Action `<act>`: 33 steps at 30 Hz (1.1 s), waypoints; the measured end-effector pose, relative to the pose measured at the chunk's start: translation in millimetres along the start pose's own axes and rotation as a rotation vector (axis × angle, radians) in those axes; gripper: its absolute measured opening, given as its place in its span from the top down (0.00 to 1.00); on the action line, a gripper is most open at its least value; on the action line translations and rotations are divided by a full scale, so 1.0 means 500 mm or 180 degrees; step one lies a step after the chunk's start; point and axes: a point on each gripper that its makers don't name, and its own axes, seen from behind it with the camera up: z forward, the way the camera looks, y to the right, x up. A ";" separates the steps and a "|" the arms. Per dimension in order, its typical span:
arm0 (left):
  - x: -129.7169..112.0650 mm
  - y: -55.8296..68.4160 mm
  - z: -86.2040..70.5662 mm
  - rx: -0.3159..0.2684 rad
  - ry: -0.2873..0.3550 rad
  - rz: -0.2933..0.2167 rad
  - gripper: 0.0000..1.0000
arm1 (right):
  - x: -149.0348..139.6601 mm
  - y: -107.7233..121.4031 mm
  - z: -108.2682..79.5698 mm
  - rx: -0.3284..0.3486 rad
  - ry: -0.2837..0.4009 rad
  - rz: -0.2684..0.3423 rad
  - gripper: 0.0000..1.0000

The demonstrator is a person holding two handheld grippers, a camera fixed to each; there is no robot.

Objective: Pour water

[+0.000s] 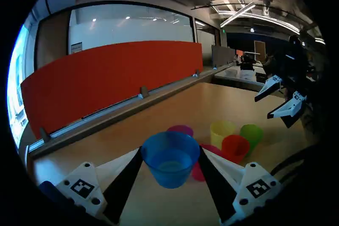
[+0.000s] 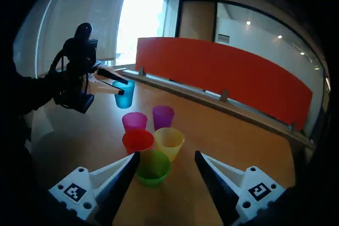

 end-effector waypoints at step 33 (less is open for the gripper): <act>0.123 0.101 -0.174 0.0222 0.0693 -0.0281 0.11 | -0.052 -0.009 0.003 0.0092 -0.0158 -0.0103 0.00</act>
